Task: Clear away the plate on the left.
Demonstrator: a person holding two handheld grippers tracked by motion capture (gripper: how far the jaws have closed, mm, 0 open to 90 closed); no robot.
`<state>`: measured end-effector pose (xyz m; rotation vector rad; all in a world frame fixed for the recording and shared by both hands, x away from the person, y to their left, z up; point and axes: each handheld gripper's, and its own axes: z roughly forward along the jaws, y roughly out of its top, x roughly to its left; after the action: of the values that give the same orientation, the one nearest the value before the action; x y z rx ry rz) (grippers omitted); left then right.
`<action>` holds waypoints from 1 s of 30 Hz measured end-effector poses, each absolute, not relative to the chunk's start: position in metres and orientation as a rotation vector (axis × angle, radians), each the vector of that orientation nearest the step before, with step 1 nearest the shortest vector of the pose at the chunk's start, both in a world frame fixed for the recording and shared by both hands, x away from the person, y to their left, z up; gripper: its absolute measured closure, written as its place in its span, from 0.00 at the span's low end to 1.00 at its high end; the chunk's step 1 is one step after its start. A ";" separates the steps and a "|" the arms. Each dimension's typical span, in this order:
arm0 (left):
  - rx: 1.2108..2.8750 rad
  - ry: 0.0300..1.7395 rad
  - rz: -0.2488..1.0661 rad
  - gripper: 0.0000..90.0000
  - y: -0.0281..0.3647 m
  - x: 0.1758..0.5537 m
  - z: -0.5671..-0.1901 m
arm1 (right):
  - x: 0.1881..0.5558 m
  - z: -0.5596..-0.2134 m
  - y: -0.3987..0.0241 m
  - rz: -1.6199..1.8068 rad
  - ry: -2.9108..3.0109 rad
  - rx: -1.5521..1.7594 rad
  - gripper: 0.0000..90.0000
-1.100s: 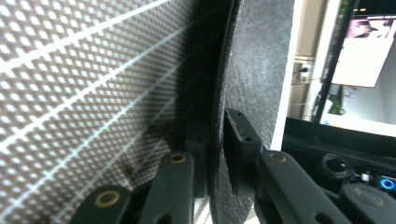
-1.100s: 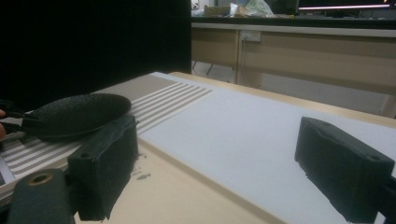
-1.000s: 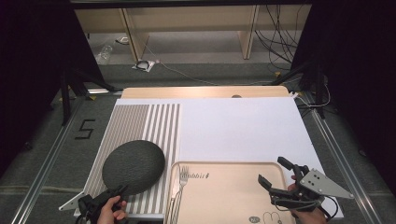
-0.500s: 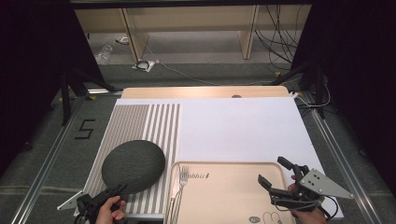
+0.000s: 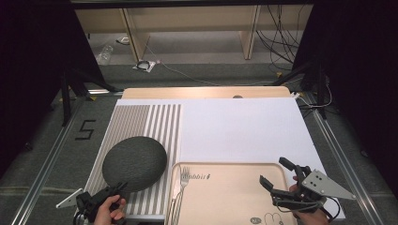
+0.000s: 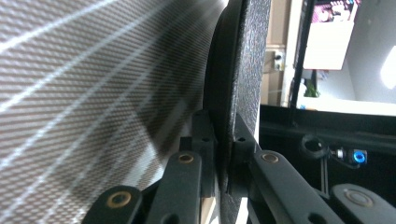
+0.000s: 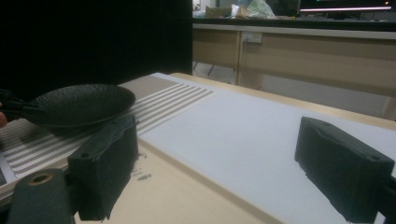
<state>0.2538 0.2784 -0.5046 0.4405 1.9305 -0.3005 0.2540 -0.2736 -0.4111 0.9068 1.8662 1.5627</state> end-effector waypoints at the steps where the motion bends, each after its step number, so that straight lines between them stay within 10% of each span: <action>1: 0.450 1.922 -0.311 0.94 0.278 0.254 -0.504 | 0.254 -0.411 -0.274 1.564 1.866 0.907 0.16; 30: 0.661 1.798 -0.424 0.94 0.246 0.259 -0.491 | 0.254 -0.411 -0.274 1.564 1.867 0.906 0.16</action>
<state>0.2590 0.2458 -0.4911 0.6610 1.7982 -0.4245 0.2539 -0.2737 -0.4112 0.9060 1.8671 1.5636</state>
